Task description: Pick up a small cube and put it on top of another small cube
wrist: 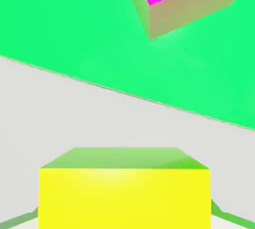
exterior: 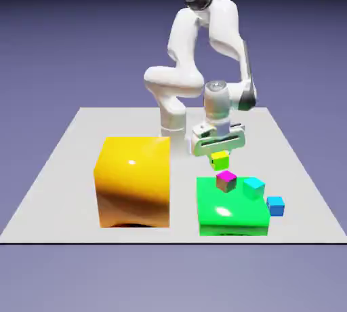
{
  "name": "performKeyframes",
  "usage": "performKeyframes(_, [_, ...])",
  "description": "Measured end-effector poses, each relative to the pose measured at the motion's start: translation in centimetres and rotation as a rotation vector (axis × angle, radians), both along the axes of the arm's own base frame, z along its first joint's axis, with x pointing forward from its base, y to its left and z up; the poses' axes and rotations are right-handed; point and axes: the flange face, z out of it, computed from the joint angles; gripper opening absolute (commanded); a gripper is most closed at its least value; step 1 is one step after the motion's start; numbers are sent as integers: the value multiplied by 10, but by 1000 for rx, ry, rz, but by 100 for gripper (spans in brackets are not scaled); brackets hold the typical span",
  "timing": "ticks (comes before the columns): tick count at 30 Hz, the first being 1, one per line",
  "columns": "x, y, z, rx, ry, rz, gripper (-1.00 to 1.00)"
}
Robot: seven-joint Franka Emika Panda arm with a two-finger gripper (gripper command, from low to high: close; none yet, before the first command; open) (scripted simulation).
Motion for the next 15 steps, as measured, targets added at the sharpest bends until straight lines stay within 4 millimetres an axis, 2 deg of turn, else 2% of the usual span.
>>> performKeyframes(7, [34,47,43,33,10,95,-100])
performKeyframes(15, [84,72,80,5,-15,154,-100])
